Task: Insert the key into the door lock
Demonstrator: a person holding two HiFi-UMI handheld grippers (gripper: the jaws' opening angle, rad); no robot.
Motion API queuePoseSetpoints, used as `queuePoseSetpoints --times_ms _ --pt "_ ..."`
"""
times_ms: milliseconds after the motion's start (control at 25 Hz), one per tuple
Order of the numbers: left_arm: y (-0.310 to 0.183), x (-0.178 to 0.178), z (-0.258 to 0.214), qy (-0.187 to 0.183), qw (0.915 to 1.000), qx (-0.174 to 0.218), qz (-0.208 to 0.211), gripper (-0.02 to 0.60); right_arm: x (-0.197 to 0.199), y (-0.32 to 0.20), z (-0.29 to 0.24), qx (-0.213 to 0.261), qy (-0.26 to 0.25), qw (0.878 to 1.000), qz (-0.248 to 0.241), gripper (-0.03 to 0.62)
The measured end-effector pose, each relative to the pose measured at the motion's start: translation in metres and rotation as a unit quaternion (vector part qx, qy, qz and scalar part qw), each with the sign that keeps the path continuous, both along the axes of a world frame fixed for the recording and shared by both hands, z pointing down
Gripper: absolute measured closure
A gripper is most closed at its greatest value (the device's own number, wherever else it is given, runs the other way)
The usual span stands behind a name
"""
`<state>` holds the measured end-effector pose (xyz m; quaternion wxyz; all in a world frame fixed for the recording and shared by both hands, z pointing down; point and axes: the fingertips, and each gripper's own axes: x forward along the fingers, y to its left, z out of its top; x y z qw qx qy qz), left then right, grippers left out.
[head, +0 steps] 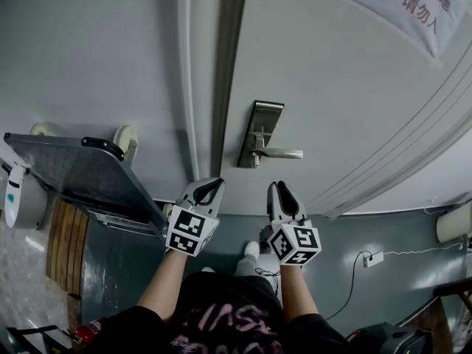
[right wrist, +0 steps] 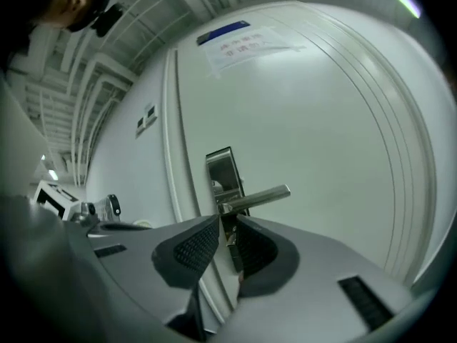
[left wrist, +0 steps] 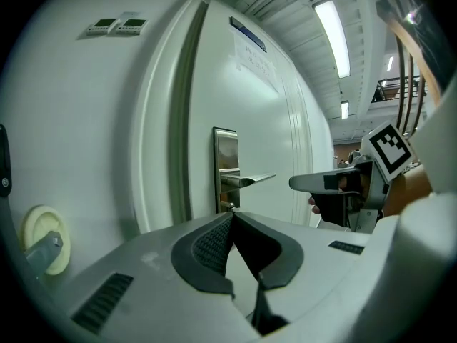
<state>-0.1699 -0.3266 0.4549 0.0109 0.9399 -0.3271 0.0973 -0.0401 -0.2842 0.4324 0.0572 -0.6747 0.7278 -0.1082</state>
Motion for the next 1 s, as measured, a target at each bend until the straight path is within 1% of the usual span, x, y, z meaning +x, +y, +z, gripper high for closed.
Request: queuePoseSetpoints --times_ms 80,280,400,600,840,1000 --pt "0.000 0.004 -0.004 0.003 1.0000 0.000 0.001 0.569 -0.002 0.002 -0.006 0.004 0.035 0.999 -0.003 0.474" --pt "-0.001 0.016 -0.010 0.002 1.0000 0.005 0.002 0.569 0.004 0.005 -0.010 0.004 0.070 0.997 -0.007 0.490" --pt "-0.004 0.021 -0.019 0.008 0.9999 0.015 -0.002 0.569 0.012 0.006 -0.011 0.002 0.076 0.997 -0.006 0.498" --pt "-0.002 0.028 -0.024 -0.003 0.9997 0.018 -0.014 0.570 0.027 0.011 -0.012 0.000 0.084 0.996 -0.006 0.510" --pt "0.005 0.033 -0.032 -0.007 0.9992 0.027 -0.030 0.570 0.036 0.018 -0.013 -0.002 0.090 0.996 -0.014 0.522" --pt "0.008 0.037 -0.035 -0.013 0.9987 0.031 -0.039 0.569 0.045 0.021 -0.015 -0.002 0.082 0.997 -0.013 0.530"
